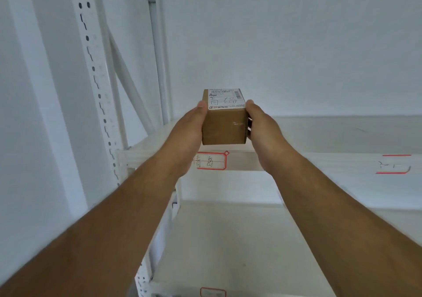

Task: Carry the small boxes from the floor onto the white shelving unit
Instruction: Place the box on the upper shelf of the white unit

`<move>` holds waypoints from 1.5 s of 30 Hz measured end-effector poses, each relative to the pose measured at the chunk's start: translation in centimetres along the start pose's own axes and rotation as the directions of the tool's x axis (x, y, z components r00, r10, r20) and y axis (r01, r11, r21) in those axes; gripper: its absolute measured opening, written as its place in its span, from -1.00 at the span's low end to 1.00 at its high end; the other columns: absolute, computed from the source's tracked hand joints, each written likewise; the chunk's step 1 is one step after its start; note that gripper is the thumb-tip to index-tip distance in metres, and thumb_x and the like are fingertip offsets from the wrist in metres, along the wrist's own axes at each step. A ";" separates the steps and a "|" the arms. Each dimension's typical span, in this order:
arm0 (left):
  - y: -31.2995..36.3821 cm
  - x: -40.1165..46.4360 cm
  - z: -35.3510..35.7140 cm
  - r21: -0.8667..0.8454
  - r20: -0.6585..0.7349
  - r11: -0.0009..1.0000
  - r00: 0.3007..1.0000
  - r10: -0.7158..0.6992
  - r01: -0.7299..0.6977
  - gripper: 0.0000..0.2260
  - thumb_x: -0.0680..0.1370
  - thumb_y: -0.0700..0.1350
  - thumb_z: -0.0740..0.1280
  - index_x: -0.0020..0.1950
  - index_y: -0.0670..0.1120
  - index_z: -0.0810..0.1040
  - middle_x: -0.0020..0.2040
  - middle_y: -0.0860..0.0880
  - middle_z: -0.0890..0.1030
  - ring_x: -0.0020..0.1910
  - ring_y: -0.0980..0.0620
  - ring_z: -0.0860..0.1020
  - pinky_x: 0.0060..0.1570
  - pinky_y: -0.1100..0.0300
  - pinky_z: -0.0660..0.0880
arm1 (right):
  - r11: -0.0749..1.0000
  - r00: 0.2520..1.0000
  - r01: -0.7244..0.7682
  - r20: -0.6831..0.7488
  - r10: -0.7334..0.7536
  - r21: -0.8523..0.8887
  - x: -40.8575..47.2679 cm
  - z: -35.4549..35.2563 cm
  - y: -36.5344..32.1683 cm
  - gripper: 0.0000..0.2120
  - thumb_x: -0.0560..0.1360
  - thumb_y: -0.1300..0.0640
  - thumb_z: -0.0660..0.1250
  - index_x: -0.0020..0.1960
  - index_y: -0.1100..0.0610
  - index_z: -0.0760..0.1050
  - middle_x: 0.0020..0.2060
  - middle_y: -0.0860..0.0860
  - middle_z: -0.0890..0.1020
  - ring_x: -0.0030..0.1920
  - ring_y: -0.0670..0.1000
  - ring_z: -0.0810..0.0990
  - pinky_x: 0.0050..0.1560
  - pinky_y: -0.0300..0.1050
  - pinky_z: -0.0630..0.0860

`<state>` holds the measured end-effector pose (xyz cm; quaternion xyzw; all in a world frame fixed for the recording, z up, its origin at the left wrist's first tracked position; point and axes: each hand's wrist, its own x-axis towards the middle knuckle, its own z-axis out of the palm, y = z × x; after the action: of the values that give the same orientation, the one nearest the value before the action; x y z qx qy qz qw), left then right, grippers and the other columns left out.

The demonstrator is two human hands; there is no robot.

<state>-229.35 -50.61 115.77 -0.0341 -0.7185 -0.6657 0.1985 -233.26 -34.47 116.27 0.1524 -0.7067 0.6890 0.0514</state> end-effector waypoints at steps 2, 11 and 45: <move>-0.3 1.9 0.0 0.003 -0.002 1.000 1.000 -0.020 0.020 -0.63 0.75 0.26 0.08 0.20 0.22 0.67 -0.03 0.21 0.81 -0.13 0.24 0.79 -0.18 0.25 0.70 | 1.000 1.000 0.010 0.006 -0.010 0.005 1.7 0.2 0.2 -0.64 0.78 -0.11 0.02 0.10 -0.17 0.60 -0.18 -0.28 0.68 -0.23 -0.30 0.67 -0.20 -0.34 0.49; -1.6 7.9 -0.8 -0.027 0.051 0.995 0.994 -0.099 0.101 -0.69 0.77 0.15 0.13 0.11 0.13 0.65 0.23 0.11 0.70 0.38 0.04 0.60 0.57 0.01 0.41 | 0.998 0.997 -0.063 -0.056 0.062 -0.028 7.1 1.9 0.8 -0.60 0.72 -0.06 0.10 0.32 0.01 0.66 0.27 0.01 0.74 0.28 0.06 0.69 0.47 0.13 0.55; -3.3 7.7 -3.4 0.532 0.112 0.847 0.993 -0.046 -0.021 -0.55 0.64 -0.21 0.20 0.36 0.28 0.54 0.29 0.22 0.68 0.16 0.10 0.70 0.18 0.07 0.66 | 0.903 0.995 0.077 0.086 -0.045 -0.422 6.8 2.6 2.4 -0.54 0.57 0.28 0.16 0.30 0.01 0.68 0.12 -0.08 0.74 -0.02 -0.07 0.64 -0.17 -0.18 0.51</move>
<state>-236.60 -55.91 115.33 -0.0130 -0.8855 -0.4388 0.1523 -240.06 -38.04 115.83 0.1853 -0.8359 0.5106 0.0784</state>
